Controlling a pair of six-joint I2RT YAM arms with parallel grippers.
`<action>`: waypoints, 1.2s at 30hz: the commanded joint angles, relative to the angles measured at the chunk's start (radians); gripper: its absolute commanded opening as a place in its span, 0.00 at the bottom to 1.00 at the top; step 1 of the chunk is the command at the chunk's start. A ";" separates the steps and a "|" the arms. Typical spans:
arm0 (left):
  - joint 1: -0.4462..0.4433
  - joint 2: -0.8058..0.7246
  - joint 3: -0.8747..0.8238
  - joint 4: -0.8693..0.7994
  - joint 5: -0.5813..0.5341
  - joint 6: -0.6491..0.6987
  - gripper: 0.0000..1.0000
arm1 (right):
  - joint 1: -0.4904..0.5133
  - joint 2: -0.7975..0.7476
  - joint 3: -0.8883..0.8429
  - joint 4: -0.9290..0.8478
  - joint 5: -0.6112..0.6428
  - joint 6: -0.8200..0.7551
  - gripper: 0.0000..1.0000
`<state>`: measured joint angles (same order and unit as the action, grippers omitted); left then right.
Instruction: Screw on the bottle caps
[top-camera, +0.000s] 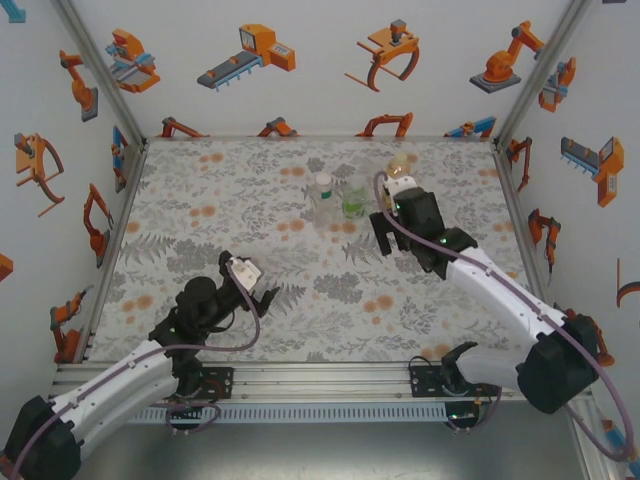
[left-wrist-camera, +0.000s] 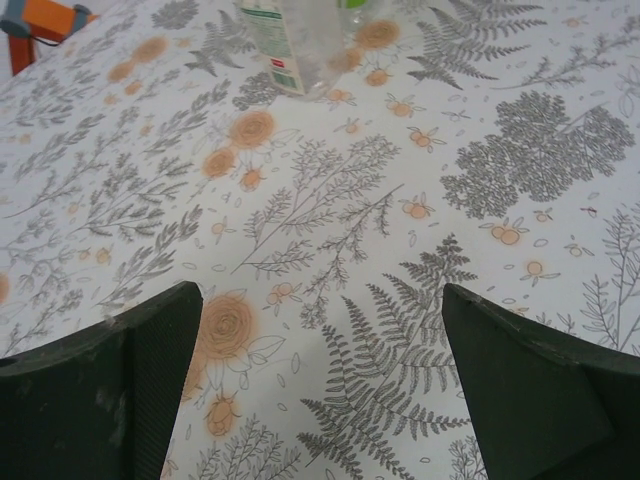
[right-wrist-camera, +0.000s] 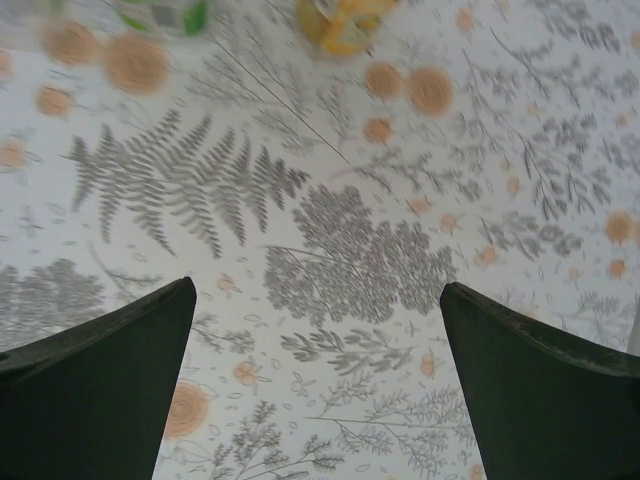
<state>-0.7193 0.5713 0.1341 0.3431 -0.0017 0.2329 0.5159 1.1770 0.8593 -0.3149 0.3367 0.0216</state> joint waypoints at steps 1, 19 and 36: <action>0.005 -0.076 -0.006 0.001 -0.102 -0.036 0.97 | -0.045 -0.071 -0.162 0.258 0.065 -0.043 0.99; 0.073 -0.496 -0.097 -0.262 -0.597 0.019 0.97 | -0.250 -0.066 -0.562 0.782 0.165 -0.049 1.00; 0.526 -0.222 -0.154 0.090 -0.173 -0.150 0.97 | -0.527 0.302 -0.598 1.356 -0.252 0.022 0.99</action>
<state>-0.2356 0.2893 0.0067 0.2989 -0.2893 0.1455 0.0135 1.4380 0.2928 0.8585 0.1829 -0.0002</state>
